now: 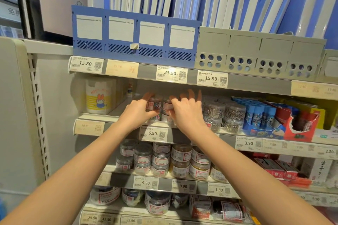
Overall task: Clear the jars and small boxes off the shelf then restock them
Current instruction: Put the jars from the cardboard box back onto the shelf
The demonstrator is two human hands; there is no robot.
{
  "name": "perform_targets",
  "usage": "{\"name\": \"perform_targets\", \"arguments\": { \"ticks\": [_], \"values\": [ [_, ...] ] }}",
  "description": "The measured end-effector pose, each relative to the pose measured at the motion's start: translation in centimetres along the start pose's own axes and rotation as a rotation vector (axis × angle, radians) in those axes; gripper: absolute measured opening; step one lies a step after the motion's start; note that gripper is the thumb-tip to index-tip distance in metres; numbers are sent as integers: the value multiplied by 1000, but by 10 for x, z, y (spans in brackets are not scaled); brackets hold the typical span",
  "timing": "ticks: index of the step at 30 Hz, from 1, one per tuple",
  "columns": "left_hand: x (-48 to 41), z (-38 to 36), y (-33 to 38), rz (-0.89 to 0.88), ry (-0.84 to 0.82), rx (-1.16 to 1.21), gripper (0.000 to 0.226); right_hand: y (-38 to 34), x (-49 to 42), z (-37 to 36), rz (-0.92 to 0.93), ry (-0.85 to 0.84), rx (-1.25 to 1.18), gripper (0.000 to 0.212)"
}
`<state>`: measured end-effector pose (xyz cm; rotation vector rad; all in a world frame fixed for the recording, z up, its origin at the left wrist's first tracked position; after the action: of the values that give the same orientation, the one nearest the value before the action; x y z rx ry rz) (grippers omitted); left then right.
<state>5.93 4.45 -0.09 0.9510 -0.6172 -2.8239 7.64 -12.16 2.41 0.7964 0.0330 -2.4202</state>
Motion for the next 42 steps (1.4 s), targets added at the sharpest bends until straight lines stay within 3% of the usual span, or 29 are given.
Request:
{"name": "perform_targets", "arguments": {
  "ticks": [5,11,15,20,26,31,37,42],
  "values": [
    [3,1,-4,50,-52,-12,73,-1,3,0,25,15,-12,42],
    [37,27,4,9,37,-24,64,-14,24,2,242,131,-31,51],
    [98,60,0,-14,111,-55,60,-43,50,4,390,174,-127,49],
    [217,104,-14,32,115,-242,53,-114,110,2,579,231,-434,46],
    [386,151,-44,321,18,-443,48,-228,207,4,784,8,-802,50],
    [493,178,-75,608,-67,-524,50,-313,281,4,919,-172,-935,46],
    [558,182,-134,956,-305,-522,58,-397,320,-22,1068,-429,-766,51],
    [581,164,-200,997,-481,-534,59,-462,322,-61,1099,-679,-565,51]
  ]
}}
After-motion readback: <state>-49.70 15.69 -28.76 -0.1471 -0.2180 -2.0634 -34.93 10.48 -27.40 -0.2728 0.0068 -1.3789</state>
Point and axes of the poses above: each hand's wrist, its own x-axis away from the middle knuckle, its own z-axis out of the back of the hand, y = z × x, the point moved 2 cm from there along -x, towards the middle knuckle, and after that the axes turned 1 degree about y, right-handed, at the moved point
